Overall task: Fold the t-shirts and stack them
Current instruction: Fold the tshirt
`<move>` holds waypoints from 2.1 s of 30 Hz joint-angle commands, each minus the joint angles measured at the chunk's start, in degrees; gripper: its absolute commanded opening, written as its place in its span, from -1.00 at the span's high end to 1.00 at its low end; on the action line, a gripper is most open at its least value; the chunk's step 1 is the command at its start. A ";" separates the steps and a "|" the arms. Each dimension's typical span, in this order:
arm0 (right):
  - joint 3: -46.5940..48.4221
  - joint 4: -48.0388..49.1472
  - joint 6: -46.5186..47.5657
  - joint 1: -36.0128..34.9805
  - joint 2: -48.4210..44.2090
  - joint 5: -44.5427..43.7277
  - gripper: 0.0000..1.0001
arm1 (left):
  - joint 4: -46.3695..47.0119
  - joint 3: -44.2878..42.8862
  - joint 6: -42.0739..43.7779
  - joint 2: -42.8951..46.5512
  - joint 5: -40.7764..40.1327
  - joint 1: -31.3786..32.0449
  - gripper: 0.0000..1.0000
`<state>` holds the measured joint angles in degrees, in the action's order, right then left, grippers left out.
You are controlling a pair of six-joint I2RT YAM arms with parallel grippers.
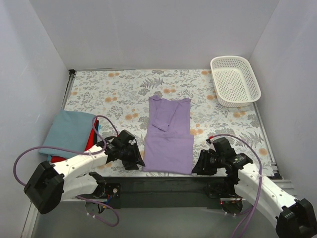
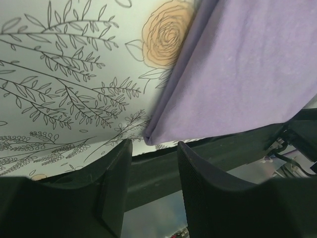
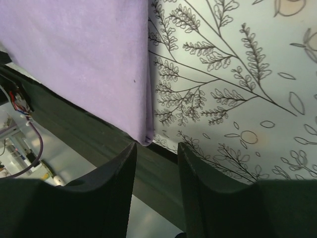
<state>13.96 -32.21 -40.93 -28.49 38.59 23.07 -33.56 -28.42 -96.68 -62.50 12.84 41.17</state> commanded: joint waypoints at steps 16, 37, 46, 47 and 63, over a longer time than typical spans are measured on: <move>-4.55 9.79 -6.36 -5.52 3.95 -0.92 0.09 | 4.56 2.76 -2.98 -2.36 0.08 2.51 0.22; -1.13 10.59 -5.31 -6.14 5.09 -2.68 0.88 | 5.62 -0.14 -1.58 -4.30 0.87 3.31 1.00; 0.55 6.64 -6.35 -10.96 2.03 -2.15 0.97 | 2.19 -0.58 -4.38 2.20 -1.67 7.52 1.00; 0.63 6.11 -6.88 -11.76 1.23 -2.94 0.97 | 1.75 -0.32 -5.61 3.51 -2.03 8.13 1.00; 22.94 -0.76 2.86 -12.21 9.56 -17.36 0.97 | -3.97 -19.73 1.93 -1.39 -13.37 4.55 1.00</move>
<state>32.03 -32.56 -41.67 -41.78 45.47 9.89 -37.30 -44.75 -97.82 -62.98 2.96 48.51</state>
